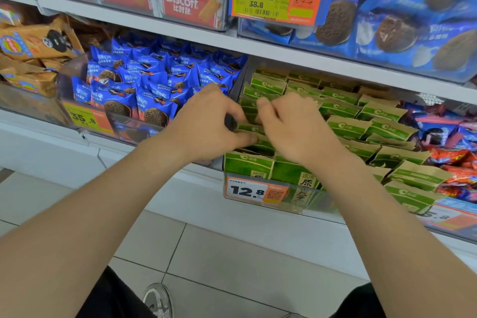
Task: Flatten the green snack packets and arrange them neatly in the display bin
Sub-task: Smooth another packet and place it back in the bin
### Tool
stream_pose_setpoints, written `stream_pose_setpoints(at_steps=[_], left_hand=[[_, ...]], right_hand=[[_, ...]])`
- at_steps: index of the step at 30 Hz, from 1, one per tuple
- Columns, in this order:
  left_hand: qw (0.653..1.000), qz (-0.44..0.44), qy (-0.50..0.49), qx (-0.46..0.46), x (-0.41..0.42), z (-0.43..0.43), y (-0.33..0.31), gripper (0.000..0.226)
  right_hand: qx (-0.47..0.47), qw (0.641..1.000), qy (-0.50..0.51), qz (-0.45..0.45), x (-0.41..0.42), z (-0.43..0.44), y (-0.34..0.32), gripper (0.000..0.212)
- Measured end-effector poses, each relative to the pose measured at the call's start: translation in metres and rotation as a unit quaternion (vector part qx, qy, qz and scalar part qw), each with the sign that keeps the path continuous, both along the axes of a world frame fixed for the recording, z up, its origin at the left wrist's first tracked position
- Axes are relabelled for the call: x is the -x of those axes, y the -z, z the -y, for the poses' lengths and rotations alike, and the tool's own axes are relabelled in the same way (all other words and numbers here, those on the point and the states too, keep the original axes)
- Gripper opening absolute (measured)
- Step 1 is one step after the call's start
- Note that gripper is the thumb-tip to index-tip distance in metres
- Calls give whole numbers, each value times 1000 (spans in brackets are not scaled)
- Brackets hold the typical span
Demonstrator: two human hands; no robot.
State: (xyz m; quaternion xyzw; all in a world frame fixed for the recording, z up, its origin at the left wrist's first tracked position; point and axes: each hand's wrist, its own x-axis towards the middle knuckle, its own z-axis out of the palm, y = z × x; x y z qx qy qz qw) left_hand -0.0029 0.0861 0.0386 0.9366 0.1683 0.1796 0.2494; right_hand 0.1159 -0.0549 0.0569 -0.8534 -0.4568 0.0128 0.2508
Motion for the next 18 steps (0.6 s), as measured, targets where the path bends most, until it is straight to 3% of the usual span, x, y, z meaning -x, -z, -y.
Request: stream_pose_setpoints(at_steps=[3, 8, 12, 14, 18], left_hand=[[998, -45, 0, 42, 6, 4, -5, 30], [998, -29, -10, 50, -1, -3, 6, 54], [998, -42, -18, 42, -5, 0, 12, 37], [998, -48, -25, 32, -6, 2, 12, 44], [997, -59, -45, 16, -10, 3, 14, 50]], right_hand=[[-68, 996, 39, 36, -16, -2, 2, 19], [-13, 997, 33, 67, -25, -10, 0, 14], [58, 976, 51, 205, -22, -20, -1, 18], [83, 968, 60, 229, -21, -23, 1, 14], [1, 976, 64, 210, -22, -21, 2, 13]])
